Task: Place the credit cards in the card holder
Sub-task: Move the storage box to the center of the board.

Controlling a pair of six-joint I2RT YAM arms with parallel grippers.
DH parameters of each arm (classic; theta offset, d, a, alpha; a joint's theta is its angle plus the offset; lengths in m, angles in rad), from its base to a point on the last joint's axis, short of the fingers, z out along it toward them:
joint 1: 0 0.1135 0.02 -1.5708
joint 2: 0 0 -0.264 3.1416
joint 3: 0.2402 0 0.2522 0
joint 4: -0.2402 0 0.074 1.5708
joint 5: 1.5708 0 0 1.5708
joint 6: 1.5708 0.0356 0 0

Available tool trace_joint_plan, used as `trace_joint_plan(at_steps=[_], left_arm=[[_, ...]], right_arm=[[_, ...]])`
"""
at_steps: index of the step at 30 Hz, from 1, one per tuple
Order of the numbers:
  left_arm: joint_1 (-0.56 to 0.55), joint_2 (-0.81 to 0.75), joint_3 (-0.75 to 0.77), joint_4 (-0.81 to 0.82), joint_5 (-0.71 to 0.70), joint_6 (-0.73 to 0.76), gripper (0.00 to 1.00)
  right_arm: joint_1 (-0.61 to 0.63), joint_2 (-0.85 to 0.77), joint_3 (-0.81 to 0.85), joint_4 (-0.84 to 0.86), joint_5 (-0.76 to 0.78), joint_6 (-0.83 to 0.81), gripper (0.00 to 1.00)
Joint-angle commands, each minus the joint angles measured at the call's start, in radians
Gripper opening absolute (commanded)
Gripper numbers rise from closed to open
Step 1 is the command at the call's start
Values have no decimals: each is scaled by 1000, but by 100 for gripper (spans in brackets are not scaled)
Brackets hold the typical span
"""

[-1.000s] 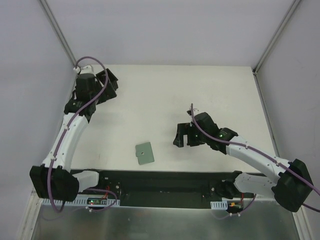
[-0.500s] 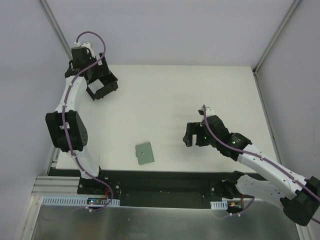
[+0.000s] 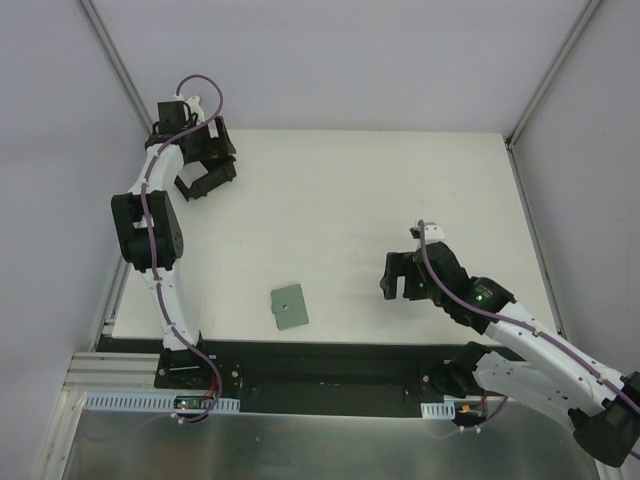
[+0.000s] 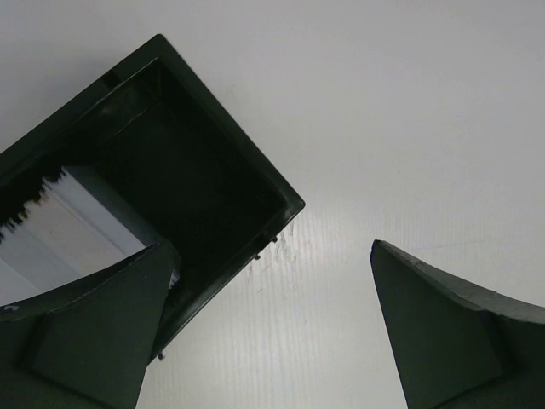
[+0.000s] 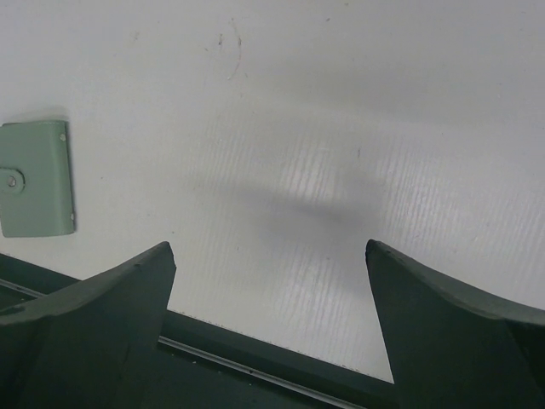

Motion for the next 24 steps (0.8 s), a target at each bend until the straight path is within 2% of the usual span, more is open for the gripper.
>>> trace_joint_plan(at_steps=[1, 11, 24], left_arm=[[5, 45, 80, 36, 91, 19, 99], [2, 75, 41, 30, 123, -28, 99], [-46, 61, -63, 27, 136, -8, 99]], right_arm=[[0, -8, -12, -24, 39, -5, 96], [-1, 24, -4, -16, 30, 1, 96], [-1, 24, -27, -4, 19, 12, 96]])
